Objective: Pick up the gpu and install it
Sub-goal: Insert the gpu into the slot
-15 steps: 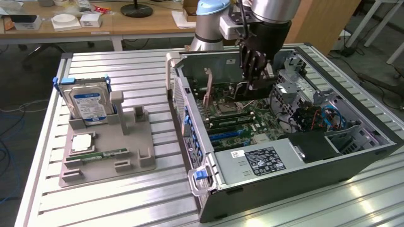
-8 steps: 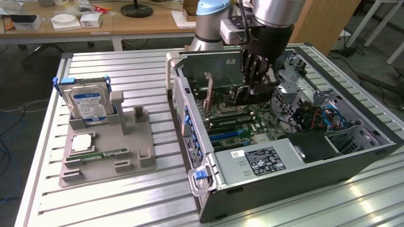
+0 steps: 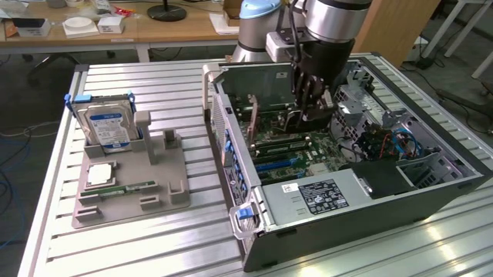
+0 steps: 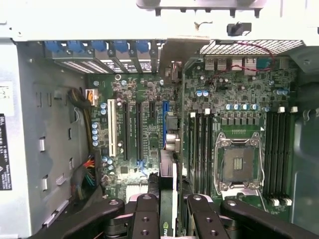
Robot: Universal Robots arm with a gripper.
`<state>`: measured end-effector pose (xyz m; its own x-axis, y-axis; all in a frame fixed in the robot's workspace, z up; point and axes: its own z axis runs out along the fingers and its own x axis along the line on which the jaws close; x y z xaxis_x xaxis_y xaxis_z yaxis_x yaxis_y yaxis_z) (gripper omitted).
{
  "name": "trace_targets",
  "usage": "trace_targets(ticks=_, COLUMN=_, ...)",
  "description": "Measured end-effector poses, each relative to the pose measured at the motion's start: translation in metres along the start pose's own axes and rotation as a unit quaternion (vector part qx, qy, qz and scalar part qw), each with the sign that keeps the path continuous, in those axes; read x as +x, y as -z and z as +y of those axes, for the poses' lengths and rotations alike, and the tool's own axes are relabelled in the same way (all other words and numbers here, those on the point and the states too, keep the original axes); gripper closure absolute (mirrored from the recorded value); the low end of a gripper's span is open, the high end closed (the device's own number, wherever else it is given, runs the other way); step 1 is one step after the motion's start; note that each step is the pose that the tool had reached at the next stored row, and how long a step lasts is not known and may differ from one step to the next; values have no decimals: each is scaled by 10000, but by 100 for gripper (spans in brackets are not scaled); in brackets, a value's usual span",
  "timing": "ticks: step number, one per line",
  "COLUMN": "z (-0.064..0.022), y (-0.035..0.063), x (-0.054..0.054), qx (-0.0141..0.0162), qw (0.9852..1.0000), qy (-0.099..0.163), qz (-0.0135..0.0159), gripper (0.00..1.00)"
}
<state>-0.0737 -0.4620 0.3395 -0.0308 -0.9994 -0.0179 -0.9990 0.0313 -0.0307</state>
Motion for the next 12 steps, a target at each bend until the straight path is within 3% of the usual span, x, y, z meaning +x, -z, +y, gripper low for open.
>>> trace_targets(ticks=12, z=59, y=-150, x=8, qx=-1, qw=10000, qy=0, qz=1, gripper=74)
